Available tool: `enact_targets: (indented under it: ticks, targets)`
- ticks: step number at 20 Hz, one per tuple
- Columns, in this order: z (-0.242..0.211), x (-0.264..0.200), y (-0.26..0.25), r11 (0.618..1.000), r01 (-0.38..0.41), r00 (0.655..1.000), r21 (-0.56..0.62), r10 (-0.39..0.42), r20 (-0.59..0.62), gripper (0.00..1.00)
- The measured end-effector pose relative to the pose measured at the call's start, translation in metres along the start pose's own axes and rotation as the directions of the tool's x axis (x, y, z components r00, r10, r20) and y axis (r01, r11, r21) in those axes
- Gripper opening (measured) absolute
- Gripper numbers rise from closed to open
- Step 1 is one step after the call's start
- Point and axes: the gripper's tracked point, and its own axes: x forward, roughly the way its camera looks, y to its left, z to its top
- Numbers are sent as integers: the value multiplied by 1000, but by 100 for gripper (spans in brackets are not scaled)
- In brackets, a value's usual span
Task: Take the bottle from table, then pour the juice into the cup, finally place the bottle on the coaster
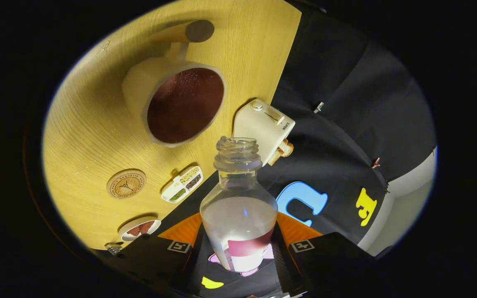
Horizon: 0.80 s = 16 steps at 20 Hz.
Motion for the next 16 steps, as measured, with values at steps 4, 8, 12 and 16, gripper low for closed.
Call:
enact_targets:
  ticks: [4, 8, 12, 16]
  targets:
    - [-10, -5, 7, 985, -3, 1000, 173, 6, -20, 72]
    - [-21, -14, 1, 924, 41, 999, 380, -33, -28, 72]
    - [-43, -18, 8, 730, 29, 997, 683, 24, -69, 72]
    - [-67, -16, 5, 489, 44, 996, 871, 46, -77, 73]
